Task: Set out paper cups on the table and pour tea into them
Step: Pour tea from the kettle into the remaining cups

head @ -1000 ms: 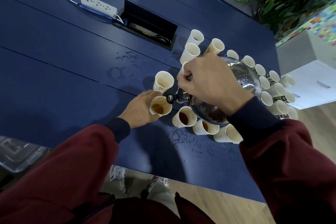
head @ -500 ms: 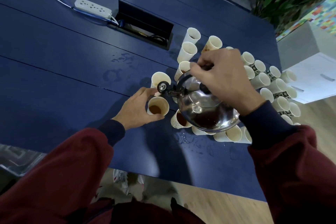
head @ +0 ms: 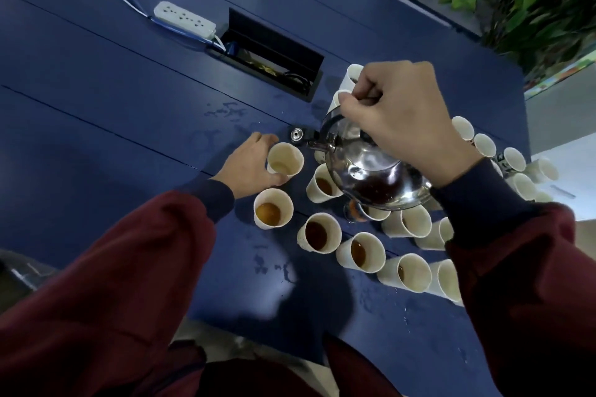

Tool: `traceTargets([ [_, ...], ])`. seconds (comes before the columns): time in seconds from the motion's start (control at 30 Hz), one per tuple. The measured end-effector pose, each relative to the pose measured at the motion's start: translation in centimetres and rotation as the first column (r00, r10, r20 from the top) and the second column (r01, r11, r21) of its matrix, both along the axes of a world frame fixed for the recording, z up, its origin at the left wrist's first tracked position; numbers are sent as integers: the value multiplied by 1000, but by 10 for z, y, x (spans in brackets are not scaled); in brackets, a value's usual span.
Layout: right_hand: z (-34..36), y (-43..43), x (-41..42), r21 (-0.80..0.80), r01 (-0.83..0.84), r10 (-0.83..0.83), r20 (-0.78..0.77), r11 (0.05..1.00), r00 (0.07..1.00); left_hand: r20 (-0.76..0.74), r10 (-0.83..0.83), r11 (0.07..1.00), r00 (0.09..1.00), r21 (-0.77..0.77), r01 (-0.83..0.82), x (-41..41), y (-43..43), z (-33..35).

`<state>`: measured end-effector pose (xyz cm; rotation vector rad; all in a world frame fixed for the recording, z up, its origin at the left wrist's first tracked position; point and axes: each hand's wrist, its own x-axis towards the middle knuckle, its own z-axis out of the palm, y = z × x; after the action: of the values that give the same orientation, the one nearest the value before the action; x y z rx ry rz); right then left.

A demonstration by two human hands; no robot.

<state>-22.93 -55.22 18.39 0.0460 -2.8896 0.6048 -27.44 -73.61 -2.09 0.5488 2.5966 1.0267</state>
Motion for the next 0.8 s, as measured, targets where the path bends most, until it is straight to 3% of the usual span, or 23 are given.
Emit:
traceTargets([
  [0.37, -15, -15, -34, 227, -56, 22, 150, 972, 988, -5, -117, 989, 993, 90, 117, -19, 4, -8],
  [0.8, -22, -49, -41, 474, -68, -17, 174, 878, 985, -17, -178, 965, 984, 194, 178, -27, -4, -19],
])
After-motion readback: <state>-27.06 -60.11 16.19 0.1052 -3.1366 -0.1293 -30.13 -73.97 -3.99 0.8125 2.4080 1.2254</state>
